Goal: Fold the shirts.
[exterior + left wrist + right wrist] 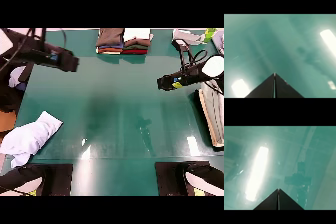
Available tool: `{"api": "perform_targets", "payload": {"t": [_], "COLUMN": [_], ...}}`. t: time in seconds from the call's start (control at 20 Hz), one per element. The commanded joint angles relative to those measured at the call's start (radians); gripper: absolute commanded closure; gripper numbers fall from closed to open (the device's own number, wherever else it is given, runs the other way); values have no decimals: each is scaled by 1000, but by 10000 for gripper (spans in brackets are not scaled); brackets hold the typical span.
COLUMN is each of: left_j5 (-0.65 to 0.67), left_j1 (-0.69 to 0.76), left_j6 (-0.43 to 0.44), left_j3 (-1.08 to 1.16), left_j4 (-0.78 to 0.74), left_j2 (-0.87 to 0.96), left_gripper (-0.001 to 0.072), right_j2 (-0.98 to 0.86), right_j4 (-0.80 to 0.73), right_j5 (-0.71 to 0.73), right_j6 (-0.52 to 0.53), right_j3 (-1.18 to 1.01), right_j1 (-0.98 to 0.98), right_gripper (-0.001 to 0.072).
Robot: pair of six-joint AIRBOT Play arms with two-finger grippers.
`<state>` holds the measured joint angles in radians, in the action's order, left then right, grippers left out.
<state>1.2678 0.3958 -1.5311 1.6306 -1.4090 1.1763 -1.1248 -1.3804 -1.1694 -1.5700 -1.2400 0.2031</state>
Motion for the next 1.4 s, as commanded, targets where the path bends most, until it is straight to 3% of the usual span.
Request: {"api": "perform_targets", "payload": {"t": [0.0,0.3,0.5,0.55,0.6,0.65,0.8,1.0,1.15,1.35], "left_j5": [145,191,180,170,155,129,55,23,46,98], "left_j1": [-121,-431,-562,-578,-587,-587,-587,-587,-587,-583], "left_j6": [-32,-32,-4,-2,3,2,-9,-23,-39,-31], "left_j3": [-53,-480,-708,-766,-820,-878,-1011,-1070,-1040,-774], "left_j4": [-92,-206,-209,-209,-209,-209,-211,-212,-209,-153], "left_j2": [-70,-387,-440,-440,-440,-440,-440,-433,-435,-456], "left_gripper": [680,680,679,634,360,181,180,190,679,682], "right_j2": [-1,-1,-1,-1,-2,-2,-1,-2,-1,48], "right_j4": [0,0,0,0,0,0,0,0,0,0], "right_j5": [-1,0,-4,-10,-15,-17,-17,-16,-10,34], "right_j6": [0,0,0,0,0,0,0,0,0,0], "right_j3": [-1,-1,-1,0,0,0,-1,-1,-1,-1], "right_j1": [0,0,1,1,1,1,1,1,1,-1], "right_gripper": [695,695,695,695,695,695,695,695,695,695]}}
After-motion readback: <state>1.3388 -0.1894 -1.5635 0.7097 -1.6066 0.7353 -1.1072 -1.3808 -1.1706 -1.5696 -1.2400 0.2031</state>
